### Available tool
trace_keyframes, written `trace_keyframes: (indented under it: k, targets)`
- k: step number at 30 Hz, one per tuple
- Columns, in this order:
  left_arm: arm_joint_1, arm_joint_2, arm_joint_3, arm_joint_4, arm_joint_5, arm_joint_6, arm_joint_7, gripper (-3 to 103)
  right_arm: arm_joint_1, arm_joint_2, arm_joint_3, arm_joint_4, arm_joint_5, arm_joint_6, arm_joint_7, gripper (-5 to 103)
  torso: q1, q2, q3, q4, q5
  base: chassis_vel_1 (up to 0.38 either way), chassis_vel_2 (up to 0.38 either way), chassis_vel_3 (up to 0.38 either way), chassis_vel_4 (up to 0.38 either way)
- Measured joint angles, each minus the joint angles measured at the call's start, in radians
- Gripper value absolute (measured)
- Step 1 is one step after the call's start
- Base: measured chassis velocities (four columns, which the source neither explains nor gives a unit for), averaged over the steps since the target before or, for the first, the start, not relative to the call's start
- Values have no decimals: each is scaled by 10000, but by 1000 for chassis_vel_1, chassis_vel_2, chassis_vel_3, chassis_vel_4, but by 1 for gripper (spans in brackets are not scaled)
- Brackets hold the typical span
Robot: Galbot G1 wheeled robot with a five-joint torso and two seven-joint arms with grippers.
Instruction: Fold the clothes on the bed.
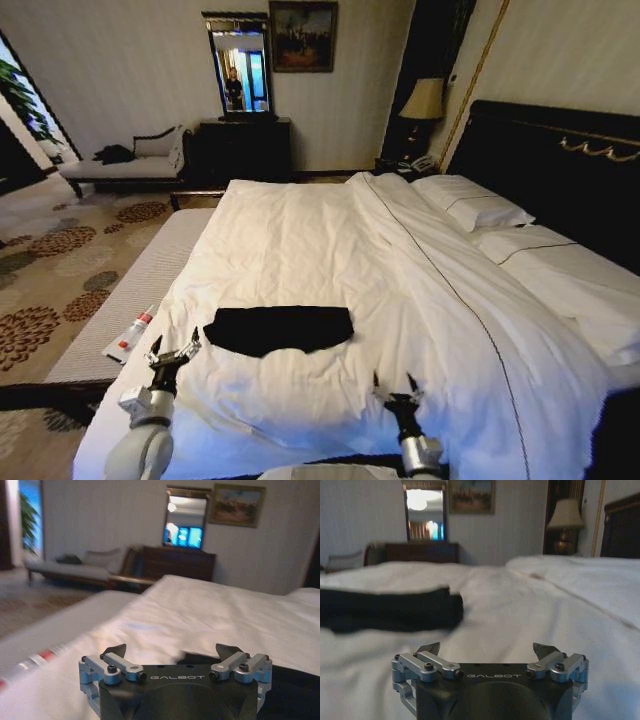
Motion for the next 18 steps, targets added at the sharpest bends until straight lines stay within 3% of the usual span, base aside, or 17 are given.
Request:
trace_keyframes:
  k: [3, 6, 7, 10, 18]
  targets:
    - [-121, 491, 494, -303, 97, 100, 57, 100, 436, -17, 168, 169, 0, -36, 5, 100, -1, 0, -1, 3, 2, 0, 0, 0, 0]
    - [-974, 1817, 1017, -214, -186, 377, 7, 100, 783, -26, 418, 560, 310, -500, 8, 100, 3, 0, 0, -6, 3, 0, 0, 0, 0]
    - [-974, 1817, 1017, -214, -186, 377, 7, 100, 783, -26, 418, 560, 310, -500, 8, 100, 3, 0, 0, -6, 3, 0, 0, 0, 0]
    - [-1964, 2846, 1747, 207, -606, 603, -111, 100, 948, -31, 557, 567, 366, -618, 20, 100, 4, -2, 2, -2, -1, 0, 0, 0, 0]
    - [-3687, 4021, 2609, 1040, -1501, 879, -198, 100, 1089, -38, 597, 445, 365, -752, 25, 100, 2, -1, 1, -7, 1, 0, 0, 0, 0]
